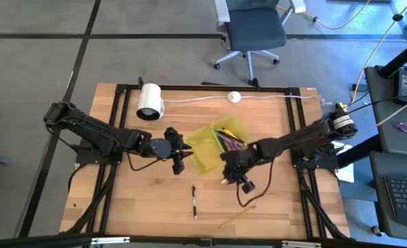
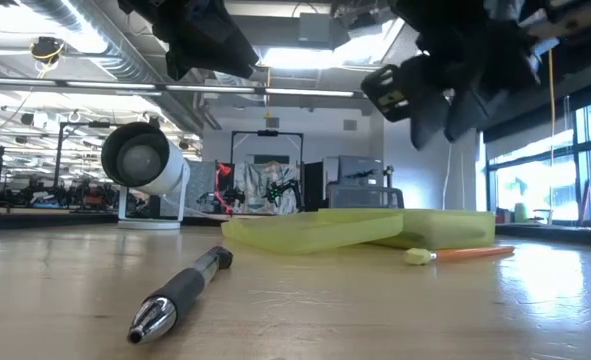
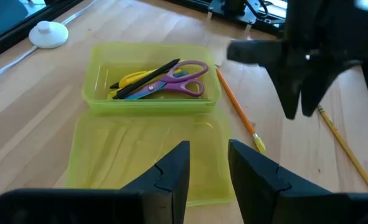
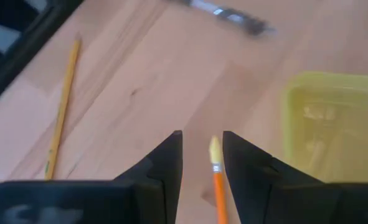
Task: Pick & place school supplies into a supply box
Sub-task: Put the orange pencil into the yellow supply box
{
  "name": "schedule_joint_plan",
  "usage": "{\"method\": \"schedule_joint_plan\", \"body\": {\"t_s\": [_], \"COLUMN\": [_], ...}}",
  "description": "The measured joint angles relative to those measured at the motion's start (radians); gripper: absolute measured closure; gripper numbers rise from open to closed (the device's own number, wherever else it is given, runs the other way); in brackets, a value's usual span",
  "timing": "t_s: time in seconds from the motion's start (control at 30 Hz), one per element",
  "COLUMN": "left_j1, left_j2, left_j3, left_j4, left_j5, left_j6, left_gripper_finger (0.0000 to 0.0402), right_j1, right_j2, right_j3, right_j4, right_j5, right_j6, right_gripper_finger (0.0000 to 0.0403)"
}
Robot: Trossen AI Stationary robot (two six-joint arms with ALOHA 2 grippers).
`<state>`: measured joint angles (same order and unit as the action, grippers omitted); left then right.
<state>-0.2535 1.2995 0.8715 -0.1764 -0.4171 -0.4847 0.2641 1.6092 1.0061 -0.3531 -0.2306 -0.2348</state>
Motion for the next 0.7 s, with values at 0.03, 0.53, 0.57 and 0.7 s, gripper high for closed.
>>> {"method": "schedule_joint_plan", "body": {"t_s": [0.03, 0.53, 0.57, 0.7], "left_j1": [0.0, 0.0, 0.0, 0.0], "left_j2": [0.0, 0.0, 0.0, 0.0], "left_j3": [0.0, 0.0, 0.0, 0.0], "left_j4": [0.0, 0.0, 0.0, 0.0], "left_j5": [0.0, 0.0, 0.0, 0.0], "left_j6": [0.0, -0.002, -0.001, -0.001], "left_gripper_finger": [0.0299, 0.0299, 0.0299, 0.0299], "right_j1": [0.01, 0.048, 0.048, 0.048], "right_j2": [0.013, 0.175, 0.182, 0.203], "right_j3": [0.0, 0.0, 0.0, 0.0], "right_j4": [0.003, 0.041, 0.038, 0.054], "right_j5": [0.0, 0.185, 0.185, 0.189], "right_j6": [-0.013, -0.061, -0.061, -0.062], "right_gripper_finger": [0.0285, 0.0285, 0.0285, 0.0285]}}
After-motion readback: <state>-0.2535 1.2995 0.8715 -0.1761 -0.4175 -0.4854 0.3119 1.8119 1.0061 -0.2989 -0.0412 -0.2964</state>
